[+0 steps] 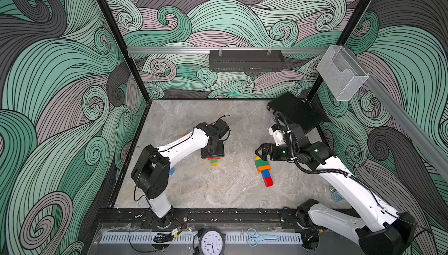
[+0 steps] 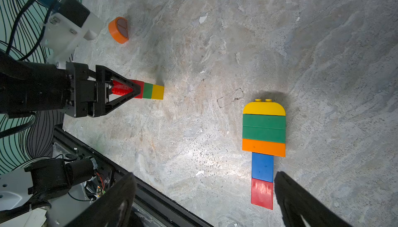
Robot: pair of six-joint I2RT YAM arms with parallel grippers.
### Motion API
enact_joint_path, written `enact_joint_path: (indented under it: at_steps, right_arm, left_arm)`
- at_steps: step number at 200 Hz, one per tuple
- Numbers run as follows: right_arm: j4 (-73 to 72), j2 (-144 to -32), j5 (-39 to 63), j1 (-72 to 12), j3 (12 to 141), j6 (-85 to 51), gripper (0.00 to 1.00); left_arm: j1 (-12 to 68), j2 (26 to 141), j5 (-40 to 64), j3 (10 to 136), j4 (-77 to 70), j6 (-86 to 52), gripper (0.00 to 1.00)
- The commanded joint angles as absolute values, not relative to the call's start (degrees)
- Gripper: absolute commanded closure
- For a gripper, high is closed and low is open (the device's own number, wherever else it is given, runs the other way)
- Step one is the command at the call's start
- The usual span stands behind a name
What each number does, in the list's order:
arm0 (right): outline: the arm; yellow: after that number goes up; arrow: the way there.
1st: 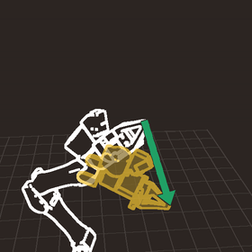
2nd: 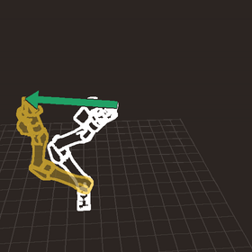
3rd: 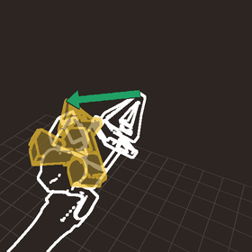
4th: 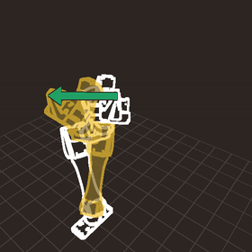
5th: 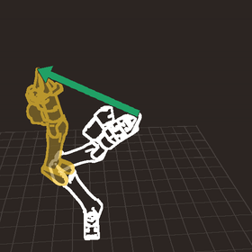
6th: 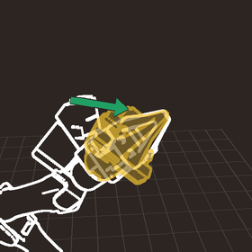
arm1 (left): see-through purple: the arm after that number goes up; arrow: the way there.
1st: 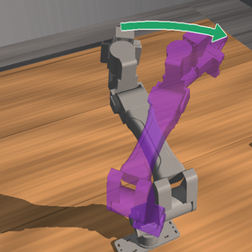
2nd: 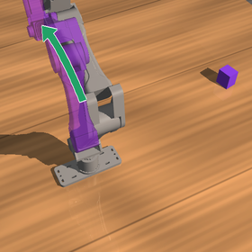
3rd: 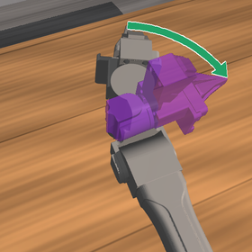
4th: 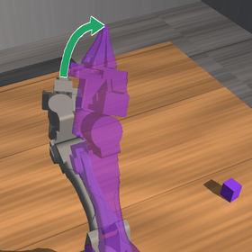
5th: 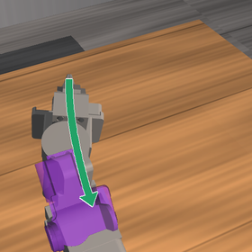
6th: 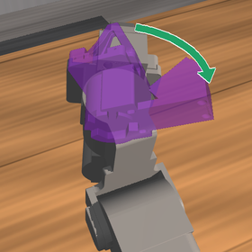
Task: Assemble an ice cream with lego
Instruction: Assemble the lego brick with the lego brick.
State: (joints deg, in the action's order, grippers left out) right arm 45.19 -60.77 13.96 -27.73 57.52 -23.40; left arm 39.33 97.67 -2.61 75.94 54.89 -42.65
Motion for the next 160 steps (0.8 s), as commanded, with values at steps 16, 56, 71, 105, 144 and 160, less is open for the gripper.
enact_joint_path:
  at_steps: [16, 56, 71, 105, 144, 160]
  right_arm:
    - [45.7, -59.9, 13.2, -27.8, 57.8, -23.6, 0.01]
    - [45.8, -59.8, 13.2, -27.8, 57.7, -23.7, 0.01]
    - [45.7, -59.7, 13.2, -27.8, 57.7, -23.7, 0.01]
    - [45.8, -59.6, 13.2, -27.8, 57.5, -23.7, 0.01]
    - [45.6, -59.8, 13.3, -27.8, 57.7, -23.6, 0.01]
    - [45.6, -60.0, 13.4, -27.7, 58.0, -23.5, 0.01]
  left_arm:
    - [39.8, 97.7, -3.6, 77.7, 57.9, -42.7, 0.31]
    - [39.8, 97.4, -4.0, 78.1, 58.3, -42.7, 0.27]
    - [39.9, 97.4, -4.2, 78.1, 58.3, -42.7, 0.26]
    - [39.9, 96.8, -4.3, 78.4, 58.5, -43.0, 0.22]
    - [39.9, 93.7, -4.6, 78.5, 59.1, -42.9, 0.11]
    - [39.9, 92.1, -4.6, 78.2, 60.0, -43.2, 0.08]
